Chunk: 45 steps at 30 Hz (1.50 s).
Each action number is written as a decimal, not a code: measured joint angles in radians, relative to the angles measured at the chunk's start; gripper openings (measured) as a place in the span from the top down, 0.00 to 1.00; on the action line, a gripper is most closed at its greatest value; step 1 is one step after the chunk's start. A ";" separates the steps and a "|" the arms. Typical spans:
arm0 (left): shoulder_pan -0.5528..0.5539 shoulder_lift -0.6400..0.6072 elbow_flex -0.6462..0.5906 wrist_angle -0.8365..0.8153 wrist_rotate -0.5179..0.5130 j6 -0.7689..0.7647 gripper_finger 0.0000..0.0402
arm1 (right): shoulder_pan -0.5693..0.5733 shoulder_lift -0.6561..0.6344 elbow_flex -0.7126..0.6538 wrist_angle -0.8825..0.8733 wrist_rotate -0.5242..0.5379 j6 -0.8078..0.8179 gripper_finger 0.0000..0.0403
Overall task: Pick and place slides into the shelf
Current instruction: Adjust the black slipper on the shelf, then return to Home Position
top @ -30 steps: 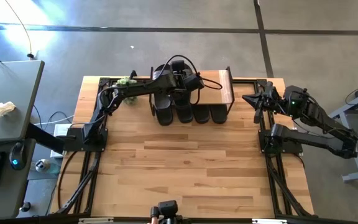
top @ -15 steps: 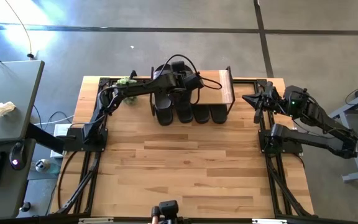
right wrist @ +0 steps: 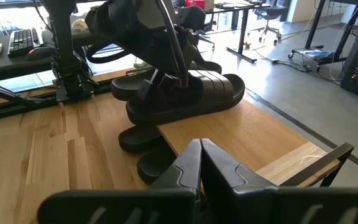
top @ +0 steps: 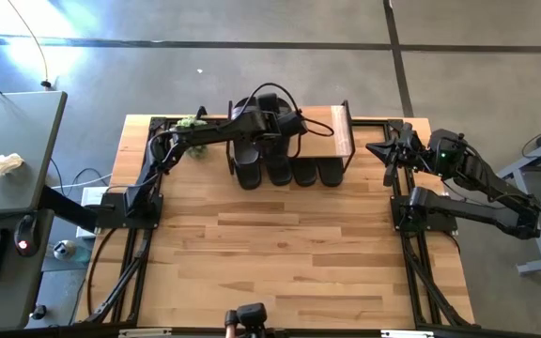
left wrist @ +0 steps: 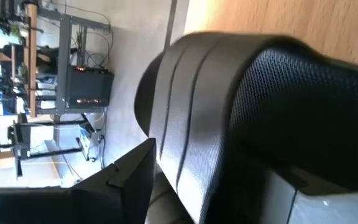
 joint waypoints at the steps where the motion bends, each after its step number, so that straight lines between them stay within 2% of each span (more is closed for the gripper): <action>1: 0.000 -0.002 0.000 -0.012 0.000 -0.012 0.49 | 0.000 0.000 0.000 0.000 0.000 0.000 1.00; 7: 0.000 -0.012 0.018 -0.059 0.014 -0.054 0.46 | 0.000 0.000 0.000 0.000 0.000 0.000 1.00; 23: -0.003 -0.015 0.206 -0.246 0.293 -0.207 0.46 | 0.000 0.000 0.000 0.000 0.000 0.000 1.00; 36: -0.020 -0.014 0.323 -0.267 0.753 -0.354 0.46 | 0.000 0.000 0.000 0.000 0.000 0.000 1.00; 41: -0.046 -0.028 0.321 -0.182 0.879 -0.395 0.46 | 0.000 0.000 0.000 0.000 0.000 0.000 1.00; 45: -0.071 -0.030 0.322 -0.064 1.050 -0.396 0.46 | 0.000 0.000 0.000 0.000 0.000 0.000 1.00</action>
